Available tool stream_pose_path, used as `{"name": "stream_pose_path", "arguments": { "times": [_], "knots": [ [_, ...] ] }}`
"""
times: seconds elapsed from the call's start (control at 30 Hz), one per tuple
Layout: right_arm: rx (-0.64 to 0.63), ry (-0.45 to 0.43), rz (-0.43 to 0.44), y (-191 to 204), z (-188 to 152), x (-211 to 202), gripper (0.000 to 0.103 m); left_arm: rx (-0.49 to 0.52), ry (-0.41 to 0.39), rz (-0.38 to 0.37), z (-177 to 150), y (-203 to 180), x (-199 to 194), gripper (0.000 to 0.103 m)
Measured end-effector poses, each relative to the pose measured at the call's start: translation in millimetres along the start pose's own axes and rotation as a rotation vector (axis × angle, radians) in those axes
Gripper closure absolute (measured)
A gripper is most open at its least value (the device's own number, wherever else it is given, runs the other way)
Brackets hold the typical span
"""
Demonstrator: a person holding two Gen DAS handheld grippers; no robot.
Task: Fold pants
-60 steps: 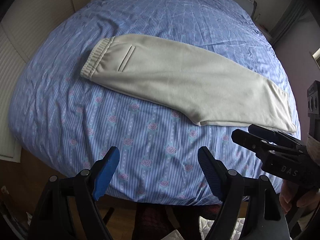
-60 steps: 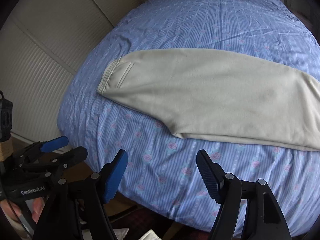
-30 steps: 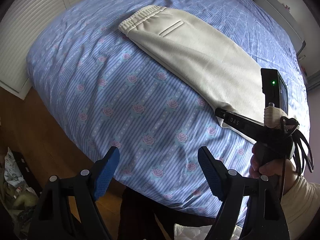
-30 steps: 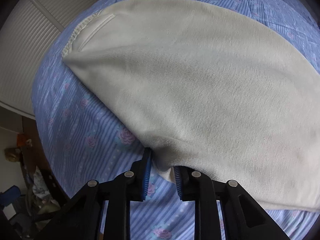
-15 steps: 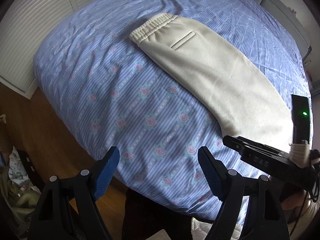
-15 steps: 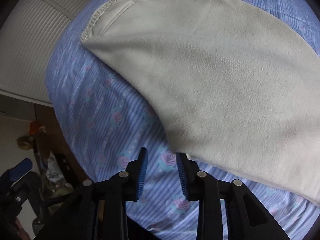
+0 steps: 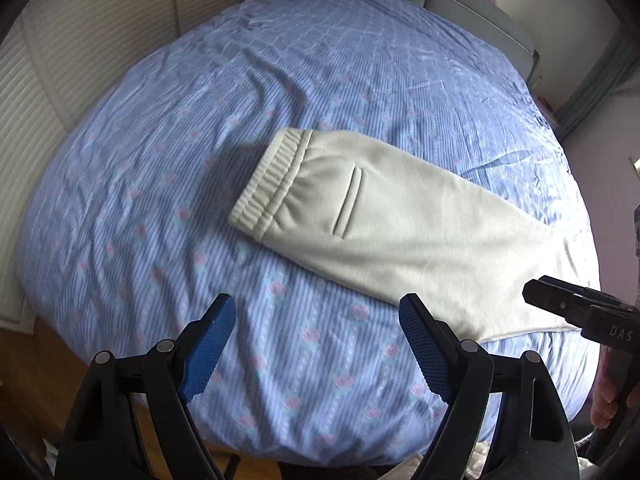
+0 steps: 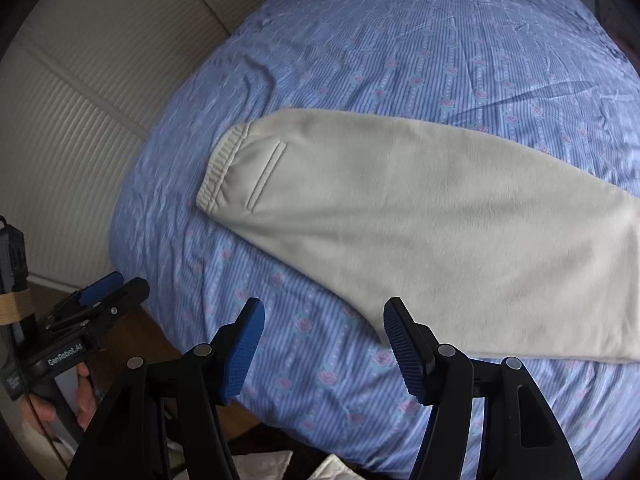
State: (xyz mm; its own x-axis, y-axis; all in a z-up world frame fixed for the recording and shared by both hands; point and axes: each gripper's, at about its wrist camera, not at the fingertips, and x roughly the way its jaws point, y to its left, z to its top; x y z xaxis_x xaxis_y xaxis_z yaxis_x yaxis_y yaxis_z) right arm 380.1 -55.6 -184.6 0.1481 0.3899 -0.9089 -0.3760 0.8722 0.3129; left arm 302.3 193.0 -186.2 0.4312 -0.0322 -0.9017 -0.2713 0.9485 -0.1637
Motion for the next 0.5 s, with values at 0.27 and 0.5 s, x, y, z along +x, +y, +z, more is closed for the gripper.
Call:
{"name": "stream_pose_path", "arguments": {
  "times": [0.27,0.5],
  "knots": [
    [0.149,-0.057,-0.087,34,51,25,0.040,0.066,0.056,-0.105,95,65,67,0.020],
    [0.199,-0.013,-0.157,57,100,76,0.040,0.089,0.150,-0.256,144,75,134,0.023]
  ]
}}
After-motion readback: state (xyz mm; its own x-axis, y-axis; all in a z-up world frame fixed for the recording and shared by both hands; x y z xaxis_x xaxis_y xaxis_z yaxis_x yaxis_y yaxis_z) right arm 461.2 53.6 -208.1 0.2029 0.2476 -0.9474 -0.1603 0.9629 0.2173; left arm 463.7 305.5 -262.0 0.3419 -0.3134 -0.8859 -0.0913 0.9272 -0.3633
